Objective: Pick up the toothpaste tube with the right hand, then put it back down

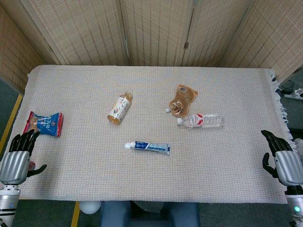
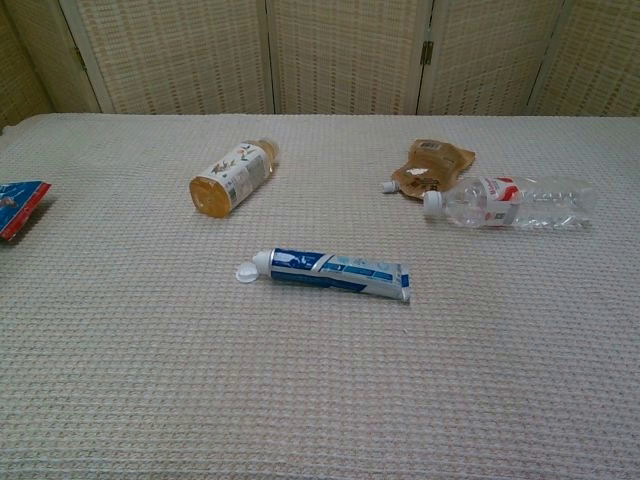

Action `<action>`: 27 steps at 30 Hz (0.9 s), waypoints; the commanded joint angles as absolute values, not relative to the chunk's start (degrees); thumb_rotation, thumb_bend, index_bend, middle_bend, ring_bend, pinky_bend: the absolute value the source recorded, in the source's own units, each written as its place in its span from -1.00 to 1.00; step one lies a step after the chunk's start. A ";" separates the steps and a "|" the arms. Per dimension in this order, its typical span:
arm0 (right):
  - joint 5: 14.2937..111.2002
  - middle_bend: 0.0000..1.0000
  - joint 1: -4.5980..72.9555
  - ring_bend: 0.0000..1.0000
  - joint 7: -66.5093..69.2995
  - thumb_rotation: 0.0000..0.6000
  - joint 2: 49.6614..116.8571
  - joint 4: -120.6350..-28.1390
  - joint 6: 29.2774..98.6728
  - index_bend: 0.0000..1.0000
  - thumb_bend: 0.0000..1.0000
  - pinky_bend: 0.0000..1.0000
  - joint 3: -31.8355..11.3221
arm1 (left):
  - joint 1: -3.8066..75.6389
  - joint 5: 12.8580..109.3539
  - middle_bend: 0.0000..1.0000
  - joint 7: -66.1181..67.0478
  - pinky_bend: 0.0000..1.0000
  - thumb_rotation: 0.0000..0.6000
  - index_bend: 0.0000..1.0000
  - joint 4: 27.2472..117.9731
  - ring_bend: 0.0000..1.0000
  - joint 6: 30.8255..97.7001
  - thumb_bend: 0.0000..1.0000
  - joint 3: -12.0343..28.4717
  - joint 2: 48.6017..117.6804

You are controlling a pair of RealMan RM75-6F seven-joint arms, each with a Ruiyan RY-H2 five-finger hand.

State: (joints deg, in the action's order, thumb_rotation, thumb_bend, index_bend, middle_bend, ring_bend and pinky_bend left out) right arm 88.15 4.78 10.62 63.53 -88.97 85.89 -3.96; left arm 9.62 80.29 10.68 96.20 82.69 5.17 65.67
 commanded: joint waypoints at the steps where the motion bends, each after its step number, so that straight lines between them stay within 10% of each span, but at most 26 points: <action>1: 88.18 -0.74 4.90 -0.65 10.59 1.00 63.57 -88.92 85.62 -0.82 0.66 -0.67 -3.87 | 9.47 79.96 -0.87 11.52 -1.00 1.00 -0.87 95.40 -0.87 83.59 -0.66 5.68 66.37; 14: 89.38 -0.74 6.18 -0.65 9.87 1.00 63.03 -89.95 83.10 -0.82 0.62 -0.67 -2.79 | 9.25 78.83 -0.87 13.20 -1.00 1.00 -0.87 93.94 -0.87 84.15 -0.66 6.21 67.50; 21: 90.66 -0.77 8.91 -0.67 6.88 1.00 62.42 -92.52 78.99 -0.82 -0.21 -0.67 -2.27 | 9.33 79.19 -0.87 13.44 -1.00 1.00 -0.87 94.16 -0.87 84.04 -0.66 6.07 67.51; 27: 91.18 -0.83 14.26 -0.72 2.95 1.00 62.82 -96.98 71.26 -0.92 -0.33 -0.67 -2.61 | 9.22 79.77 -0.87 13.52 -1.00 1.00 -0.87 94.55 -0.87 84.28 -0.66 5.86 67.40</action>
